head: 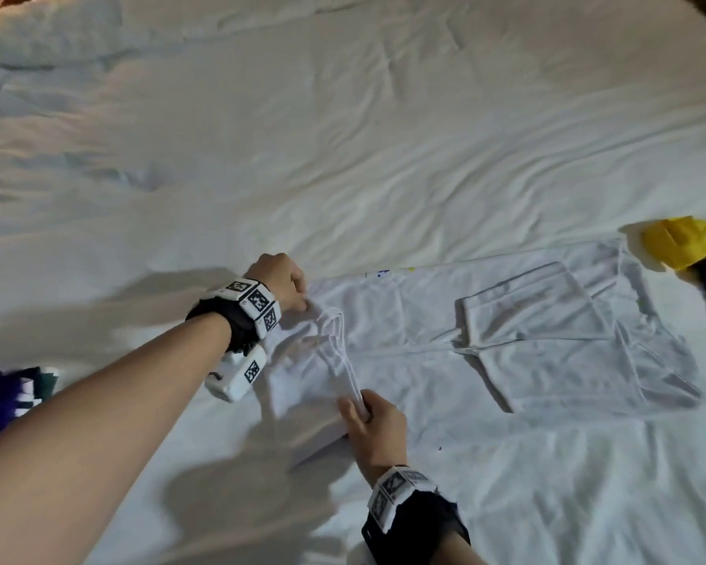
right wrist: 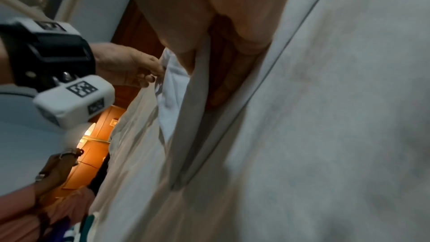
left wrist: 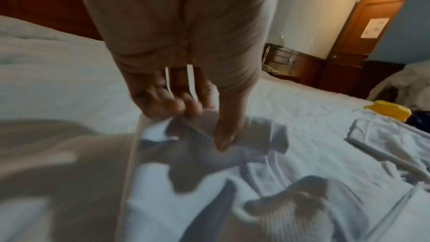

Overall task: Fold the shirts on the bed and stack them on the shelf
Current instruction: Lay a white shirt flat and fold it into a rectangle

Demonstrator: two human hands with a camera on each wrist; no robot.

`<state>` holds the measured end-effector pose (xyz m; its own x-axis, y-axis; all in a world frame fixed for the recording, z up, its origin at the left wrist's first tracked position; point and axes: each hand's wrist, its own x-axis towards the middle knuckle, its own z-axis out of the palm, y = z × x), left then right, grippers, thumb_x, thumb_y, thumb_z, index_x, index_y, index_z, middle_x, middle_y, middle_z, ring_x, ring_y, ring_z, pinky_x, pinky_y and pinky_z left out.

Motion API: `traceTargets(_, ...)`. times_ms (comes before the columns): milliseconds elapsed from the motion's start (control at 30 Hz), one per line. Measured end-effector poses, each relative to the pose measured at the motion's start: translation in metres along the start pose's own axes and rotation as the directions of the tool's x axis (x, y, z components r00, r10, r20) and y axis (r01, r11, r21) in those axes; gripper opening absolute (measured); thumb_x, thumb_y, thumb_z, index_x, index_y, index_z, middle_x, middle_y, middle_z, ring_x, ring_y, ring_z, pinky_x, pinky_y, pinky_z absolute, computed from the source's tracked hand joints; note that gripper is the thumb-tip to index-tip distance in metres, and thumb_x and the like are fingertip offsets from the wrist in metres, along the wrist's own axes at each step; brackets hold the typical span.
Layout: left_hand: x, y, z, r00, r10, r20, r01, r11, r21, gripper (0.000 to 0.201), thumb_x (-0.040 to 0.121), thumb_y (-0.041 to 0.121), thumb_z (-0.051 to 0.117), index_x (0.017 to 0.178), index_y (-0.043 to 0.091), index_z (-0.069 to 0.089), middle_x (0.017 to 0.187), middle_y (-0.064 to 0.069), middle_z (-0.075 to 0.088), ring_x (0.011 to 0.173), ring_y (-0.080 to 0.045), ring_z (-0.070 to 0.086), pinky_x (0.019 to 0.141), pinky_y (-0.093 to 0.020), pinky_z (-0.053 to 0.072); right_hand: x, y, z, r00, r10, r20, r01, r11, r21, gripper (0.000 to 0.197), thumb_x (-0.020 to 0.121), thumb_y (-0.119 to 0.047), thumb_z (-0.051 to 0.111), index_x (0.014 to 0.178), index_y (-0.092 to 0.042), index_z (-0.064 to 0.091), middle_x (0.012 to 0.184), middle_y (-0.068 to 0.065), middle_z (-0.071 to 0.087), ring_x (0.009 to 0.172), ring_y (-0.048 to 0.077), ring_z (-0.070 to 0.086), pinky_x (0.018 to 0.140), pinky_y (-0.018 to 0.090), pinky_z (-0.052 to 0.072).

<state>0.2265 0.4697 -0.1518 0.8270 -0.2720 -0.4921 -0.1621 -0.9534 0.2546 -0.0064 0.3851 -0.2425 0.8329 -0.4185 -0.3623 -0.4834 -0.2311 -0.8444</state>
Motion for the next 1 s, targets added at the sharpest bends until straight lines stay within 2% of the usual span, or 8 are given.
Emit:
traceTargets(267,0.023,0.111,0.01,0.981,0.194,0.009,-0.18,0.923,-0.34,0.011,0.072,0.015,0.076,0.072,0.01,0.065,0.061,0.004,0.056,0.065,-0.015,0.05,0.057,-0.022,0.039,0.001,0.013,-0.119,0.998,-0.036,-0.057,0.05,0.961,0.273,0.023,0.087,-0.015,0.051,0.063,-0.015,0.048,0.058,-0.006,0.035,0.057,0.006,0.034,0.053,0.027,0.03)
traceTargets(367,0.042,0.185,0.026,0.963,0.265,0.053,-0.209,0.854,-0.477,0.028,0.06,0.037,0.075,0.083,0.021,0.073,0.081,0.006,0.068,0.081,-0.013,0.062,0.075,-0.023,0.049,0.007,0.033,-0.179,0.99,0.06,-0.127,-0.008,0.928,0.372,0.019,0.083,-0.021,0.049,0.075,-0.02,0.067,0.064,-0.005,0.05,0.063,0.008,0.045,0.058,0.028,0.038)
traceTargets(433,0.05,0.237,0.043,0.95,0.306,0.062,-0.23,0.82,-0.524,0.034,0.063,0.05,0.08,0.065,0.019,0.068,0.069,0.007,0.057,0.067,-0.013,0.053,0.068,-0.025,0.042,0.013,0.051,-0.22,0.97,0.115,-0.214,-0.028,0.928,0.371,0.02,0.079,-0.024,0.049,0.074,-0.018,0.067,0.062,0.0,0.054,0.063,0.011,0.048,0.058,0.029,0.038)
traceTargets(600,0.064,0.342,0.092,0.942,0.336,0.006,-0.276,0.782,-0.56,0.031,0.083,0.035,0.07,0.063,0.019,0.052,0.06,0.0,0.031,0.058,-0.013,0.031,0.057,-0.028,0.023,0.035,0.094,-0.303,0.874,0.212,-0.438,-0.097,0.958,0.269,0.026,0.077,-0.033,0.048,0.076,-0.011,0.061,0.065,0.005,0.06,0.066,0.015,0.055,0.061,0.029,0.043)
traceTargets(700,0.076,0.372,0.116,0.947,0.318,0.034,-0.278,0.87,-0.407,0.027,0.076,0.038,0.072,0.065,0.023,0.052,0.072,0.002,0.049,0.068,-0.014,0.047,0.065,-0.025,0.036,0.051,0.107,-0.329,0.876,0.233,-0.423,-0.162,0.967,0.198,0.014,0.084,-0.034,0.067,0.092,-0.023,0.066,0.084,-0.008,0.066,0.083,0.013,0.062,0.074,0.022,0.048)
traceTargets(800,0.082,0.378,0.123,0.955,0.293,0.039,-0.276,0.931,-0.24,0.043,0.067,0.042,0.075,0.101,0.017,0.074,0.102,-0.003,0.067,0.098,-0.018,0.061,0.083,-0.023,0.044,0.062,0.107,-0.334,0.902,0.21,-0.376,-0.135,0.967,0.216,0.039,0.083,-0.025,0.076,0.118,-0.02,0.06,0.106,-0.011,0.061,0.098,0.005,0.057,0.088,0.022,0.045)
traceTargets(900,0.087,0.388,0.123,0.958,0.287,-0.001,-0.273,0.909,-0.314,0.034,0.067,0.047,0.077,0.067,0.015,0.066,0.067,0.001,0.058,0.067,-0.016,0.051,0.06,-0.024,0.038,0.066,0.107,-0.34,0.892,0.131,-0.432,-0.045,0.978,0.205,0.039,0.084,-0.004,0.068,0.118,-0.02,0.06,0.111,-0.007,0.065,0.095,-0.004,0.06,0.089,0.019,0.049)
traceTargets(1000,0.093,0.405,0.128,0.941,0.338,-0.013,-0.316,0.866,-0.388,0.039,0.077,0.045,0.076,0.069,0.008,0.065,0.064,0.003,0.054,0.064,-0.013,0.047,0.062,-0.025,0.037,0.066,0.115,-0.356,0.855,0.131,-0.502,-0.041,0.982,0.186,0.044,0.085,0.003,0.058,0.121,-0.022,0.056,0.106,-0.003,0.068,0.087,-0.006,0.062,0.078,0.011,0.047)
